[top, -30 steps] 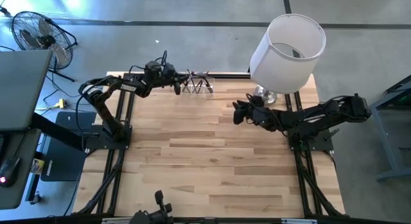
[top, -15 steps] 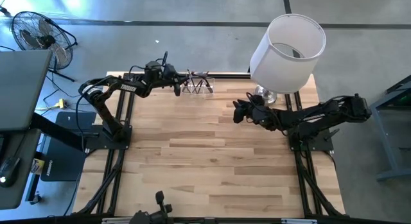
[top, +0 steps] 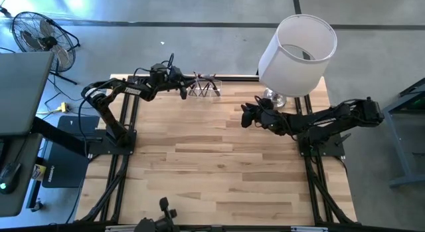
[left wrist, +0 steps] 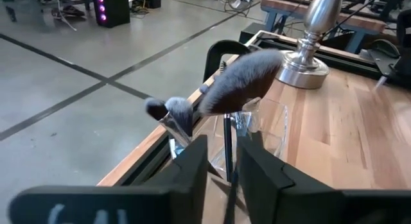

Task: Put items in baskets/containers
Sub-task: Put the liner brush into the transparent organizer, then return to Home Position

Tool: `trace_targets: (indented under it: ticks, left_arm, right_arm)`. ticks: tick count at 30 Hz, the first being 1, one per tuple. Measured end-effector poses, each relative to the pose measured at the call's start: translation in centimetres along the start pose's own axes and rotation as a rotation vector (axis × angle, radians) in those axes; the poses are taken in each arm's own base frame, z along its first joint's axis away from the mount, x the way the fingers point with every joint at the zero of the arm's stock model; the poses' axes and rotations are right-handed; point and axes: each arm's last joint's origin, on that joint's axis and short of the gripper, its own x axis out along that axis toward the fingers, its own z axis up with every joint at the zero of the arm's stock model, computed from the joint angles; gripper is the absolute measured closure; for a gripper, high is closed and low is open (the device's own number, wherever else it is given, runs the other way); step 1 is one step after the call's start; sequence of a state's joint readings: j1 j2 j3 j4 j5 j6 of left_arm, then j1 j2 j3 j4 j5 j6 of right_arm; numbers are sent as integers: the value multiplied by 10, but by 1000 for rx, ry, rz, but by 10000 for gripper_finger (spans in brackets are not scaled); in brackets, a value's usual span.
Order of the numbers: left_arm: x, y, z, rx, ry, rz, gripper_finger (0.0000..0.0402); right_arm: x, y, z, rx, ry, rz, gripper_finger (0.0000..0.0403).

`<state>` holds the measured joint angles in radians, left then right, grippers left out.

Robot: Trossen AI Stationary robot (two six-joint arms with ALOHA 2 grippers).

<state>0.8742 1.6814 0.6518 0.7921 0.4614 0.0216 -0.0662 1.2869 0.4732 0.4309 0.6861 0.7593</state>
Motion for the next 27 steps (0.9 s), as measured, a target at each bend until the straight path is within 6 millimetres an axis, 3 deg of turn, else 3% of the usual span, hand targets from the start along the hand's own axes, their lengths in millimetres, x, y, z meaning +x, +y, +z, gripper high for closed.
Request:
trace_targets:
  ticks: [10,17,19,23,27]
  left_arm:
    - [-2,0,4,3,-21,3,280]
    - [-17,-8,37,57,-135,4,279]
    - [-23,-12,47,51,-169,1,279]
    - [-31,-27,64,36,-221,-39,279]
    - [-28,-54,67,101,-205,-125,283]
  right_arm:
    - [0,0,0,0,0,0,269]
    - [0,0,0,-9,1,0,269]
    - [0,0,0,-59,-1,-5,269]
    - [0,-1,-2,-331,21,1,269]
    - [0,0,-3,-397,48,38,269]
